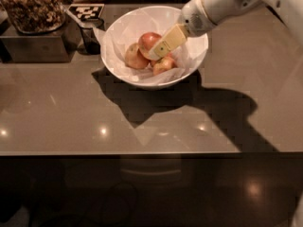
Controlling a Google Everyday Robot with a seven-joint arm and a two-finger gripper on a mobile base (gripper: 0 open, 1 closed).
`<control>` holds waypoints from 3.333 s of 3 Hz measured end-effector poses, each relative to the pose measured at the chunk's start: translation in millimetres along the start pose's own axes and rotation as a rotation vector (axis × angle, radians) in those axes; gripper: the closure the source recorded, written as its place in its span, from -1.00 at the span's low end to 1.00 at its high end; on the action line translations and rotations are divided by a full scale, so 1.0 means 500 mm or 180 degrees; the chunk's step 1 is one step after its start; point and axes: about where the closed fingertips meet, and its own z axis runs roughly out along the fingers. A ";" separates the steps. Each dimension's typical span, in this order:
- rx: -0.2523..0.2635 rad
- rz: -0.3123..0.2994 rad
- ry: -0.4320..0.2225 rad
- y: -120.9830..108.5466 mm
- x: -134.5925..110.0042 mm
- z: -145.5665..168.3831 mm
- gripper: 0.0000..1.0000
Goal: Pick apple from white bowl
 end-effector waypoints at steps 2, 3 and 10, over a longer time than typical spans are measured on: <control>-0.0075 -0.0222 0.0112 -0.002 -0.070 0.077 -1.00; -0.0157 -0.0112 0.0178 -0.004 -0.046 0.116 -1.00; 0.0108 -0.0206 0.0075 0.018 -0.040 0.061 1.00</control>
Offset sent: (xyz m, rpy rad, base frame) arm 0.0340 0.0621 0.0042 -0.0727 -0.0342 0.0889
